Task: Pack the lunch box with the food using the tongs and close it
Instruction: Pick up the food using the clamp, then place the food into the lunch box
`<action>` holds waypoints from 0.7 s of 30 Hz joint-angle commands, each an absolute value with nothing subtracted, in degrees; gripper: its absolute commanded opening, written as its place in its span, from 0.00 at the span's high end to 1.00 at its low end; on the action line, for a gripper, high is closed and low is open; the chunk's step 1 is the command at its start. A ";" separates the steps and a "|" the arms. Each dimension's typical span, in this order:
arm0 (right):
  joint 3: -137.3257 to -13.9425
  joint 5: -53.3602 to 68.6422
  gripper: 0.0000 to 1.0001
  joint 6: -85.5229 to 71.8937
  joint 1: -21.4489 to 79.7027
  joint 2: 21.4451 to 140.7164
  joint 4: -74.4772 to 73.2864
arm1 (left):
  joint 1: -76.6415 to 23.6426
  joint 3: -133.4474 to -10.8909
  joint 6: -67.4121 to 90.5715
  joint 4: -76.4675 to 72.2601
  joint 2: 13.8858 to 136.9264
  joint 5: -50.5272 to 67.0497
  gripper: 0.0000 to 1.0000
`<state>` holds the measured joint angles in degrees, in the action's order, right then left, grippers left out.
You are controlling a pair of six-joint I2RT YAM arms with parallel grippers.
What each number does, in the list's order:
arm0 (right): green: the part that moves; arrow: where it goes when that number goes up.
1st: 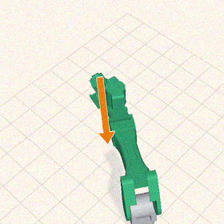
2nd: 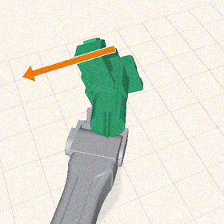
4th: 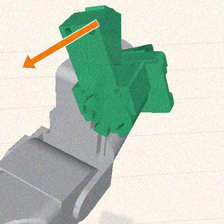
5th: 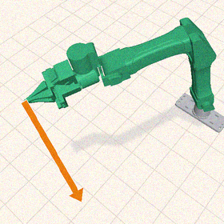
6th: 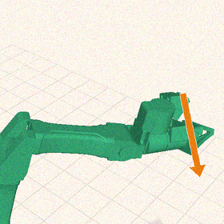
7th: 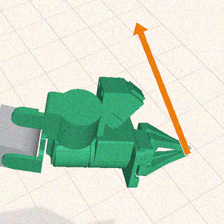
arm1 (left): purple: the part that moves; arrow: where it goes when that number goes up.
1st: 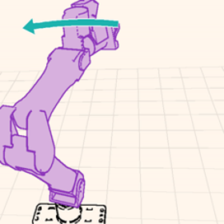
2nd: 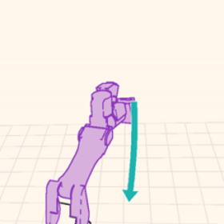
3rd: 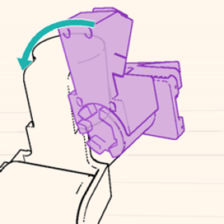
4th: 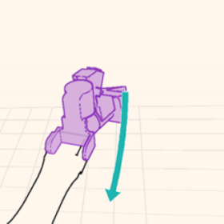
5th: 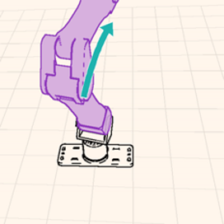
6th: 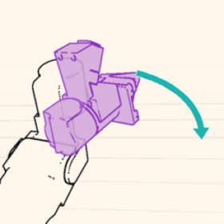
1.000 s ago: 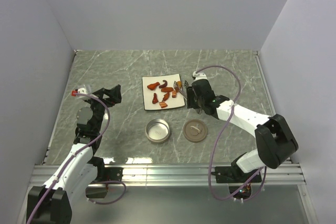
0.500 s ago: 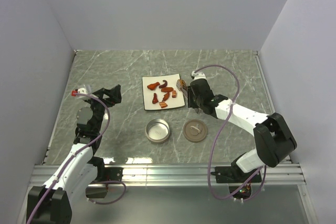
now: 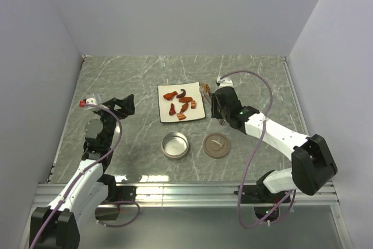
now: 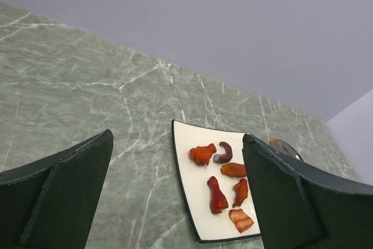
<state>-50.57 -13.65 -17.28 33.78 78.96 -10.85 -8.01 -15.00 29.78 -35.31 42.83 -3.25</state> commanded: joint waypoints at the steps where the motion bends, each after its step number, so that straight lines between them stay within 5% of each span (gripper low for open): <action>1: -50.54 -13.45 0.69 -17.14 34.10 76.03 -9.49 | -7.73 -14.76 30.59 -37.09 42.10 -2.46 0.01; 21: -36.31 -2.45 0.69 -21.08 47.71 52.83 -8.87 | -7.73 -16.52 31.11 -35.51 45.35 -1.76 0.01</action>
<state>-37.60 -3.75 -18.70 44.42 56.53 -10.79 -7.99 -15.00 29.91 -34.72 45.28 -3.01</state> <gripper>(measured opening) 0.382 0.995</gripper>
